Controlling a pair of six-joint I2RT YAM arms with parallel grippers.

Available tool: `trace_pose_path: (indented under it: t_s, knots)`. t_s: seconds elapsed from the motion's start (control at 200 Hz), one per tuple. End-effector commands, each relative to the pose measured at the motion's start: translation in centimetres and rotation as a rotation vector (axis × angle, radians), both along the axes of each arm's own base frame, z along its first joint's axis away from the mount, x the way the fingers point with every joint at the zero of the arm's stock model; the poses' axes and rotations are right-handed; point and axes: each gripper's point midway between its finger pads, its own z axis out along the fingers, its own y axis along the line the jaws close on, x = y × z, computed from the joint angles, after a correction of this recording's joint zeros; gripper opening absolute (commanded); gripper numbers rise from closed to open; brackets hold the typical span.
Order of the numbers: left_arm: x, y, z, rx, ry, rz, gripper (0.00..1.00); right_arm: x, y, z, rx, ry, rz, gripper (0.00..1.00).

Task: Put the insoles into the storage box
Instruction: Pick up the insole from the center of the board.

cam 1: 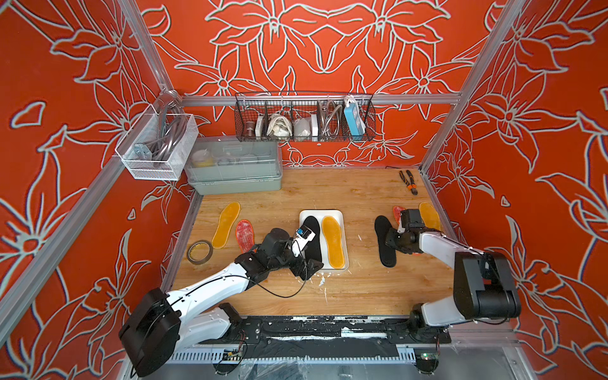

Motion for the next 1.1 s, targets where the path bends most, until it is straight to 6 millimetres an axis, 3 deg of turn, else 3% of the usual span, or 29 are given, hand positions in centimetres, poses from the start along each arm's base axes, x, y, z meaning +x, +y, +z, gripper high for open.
trace_pose_path:
  t_s: [0.0,0.18,0.33,0.56,1.096]
  knots:
    - [-0.3,0.0,0.3,-0.004,-0.02,-0.01,0.99,-0.9,0.2,-1.1,0.014,0.03,-0.008,0.3]
    - [-0.2,0.1,0.2,0.001,-0.021,-0.003,0.99,-1.2,0.5,-1.5,0.033,0.045,-0.004,0.08]
    - [-0.1,0.1,0.2,0.002,-0.022,-0.002,0.98,-1.2,0.8,-0.6,0.052,0.025,0.006,0.0]
    - [-0.1,0.1,0.2,0.003,-0.021,-0.001,0.98,-1.9,1.5,0.8,0.095,-0.012,0.018,0.0]
    - [-0.3,0.0,-0.1,0.002,-0.017,-0.01,0.98,-2.5,5.3,3.9,0.319,-0.106,0.101,0.0]
